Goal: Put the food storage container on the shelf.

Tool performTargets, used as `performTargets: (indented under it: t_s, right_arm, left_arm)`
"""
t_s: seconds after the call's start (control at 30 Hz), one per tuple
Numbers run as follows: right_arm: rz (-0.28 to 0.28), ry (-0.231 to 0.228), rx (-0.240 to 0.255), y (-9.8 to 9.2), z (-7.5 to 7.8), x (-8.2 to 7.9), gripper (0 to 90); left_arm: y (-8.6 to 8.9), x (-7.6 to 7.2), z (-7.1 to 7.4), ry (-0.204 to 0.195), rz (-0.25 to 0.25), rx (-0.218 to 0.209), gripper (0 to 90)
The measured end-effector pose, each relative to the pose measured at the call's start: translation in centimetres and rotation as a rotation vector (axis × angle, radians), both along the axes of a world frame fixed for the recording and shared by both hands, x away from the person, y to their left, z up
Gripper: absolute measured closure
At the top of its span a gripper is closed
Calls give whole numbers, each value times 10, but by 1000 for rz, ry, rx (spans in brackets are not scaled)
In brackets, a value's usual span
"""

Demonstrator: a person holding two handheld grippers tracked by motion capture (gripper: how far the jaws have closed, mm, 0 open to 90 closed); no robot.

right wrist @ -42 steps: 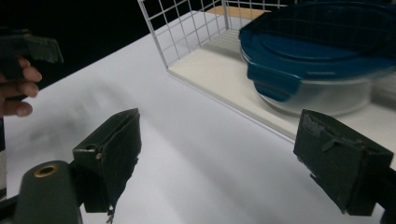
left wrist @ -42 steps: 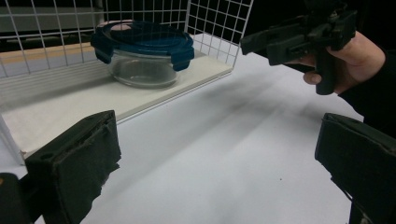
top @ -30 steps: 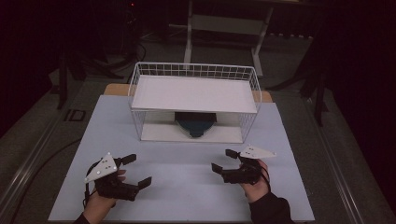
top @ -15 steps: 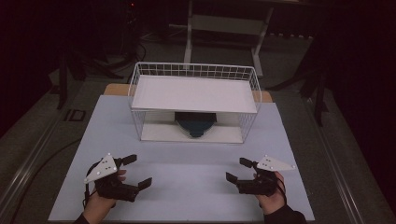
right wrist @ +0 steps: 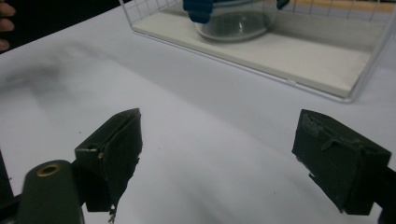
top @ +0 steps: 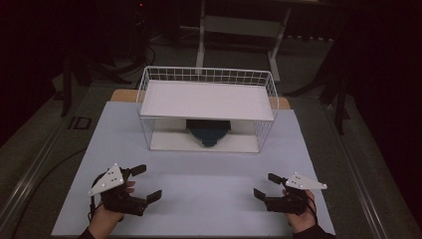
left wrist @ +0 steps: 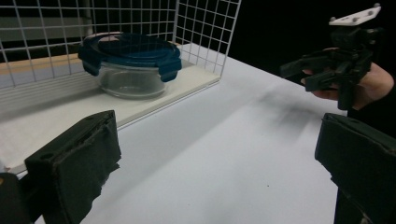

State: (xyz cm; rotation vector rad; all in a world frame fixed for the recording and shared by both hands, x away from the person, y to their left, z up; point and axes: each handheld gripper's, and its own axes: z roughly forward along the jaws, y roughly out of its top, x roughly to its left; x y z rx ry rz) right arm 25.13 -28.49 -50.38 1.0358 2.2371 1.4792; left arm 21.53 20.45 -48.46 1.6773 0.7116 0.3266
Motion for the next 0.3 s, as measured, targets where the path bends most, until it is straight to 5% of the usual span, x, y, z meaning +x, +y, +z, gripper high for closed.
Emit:
performTargets:
  t_s: [0.3]
  right_arm:
    - [6, 8, 4, 2, -1, 1, 155]
  left_arm:
    - [-1, -2, 1, -8, -8, -6, 2]
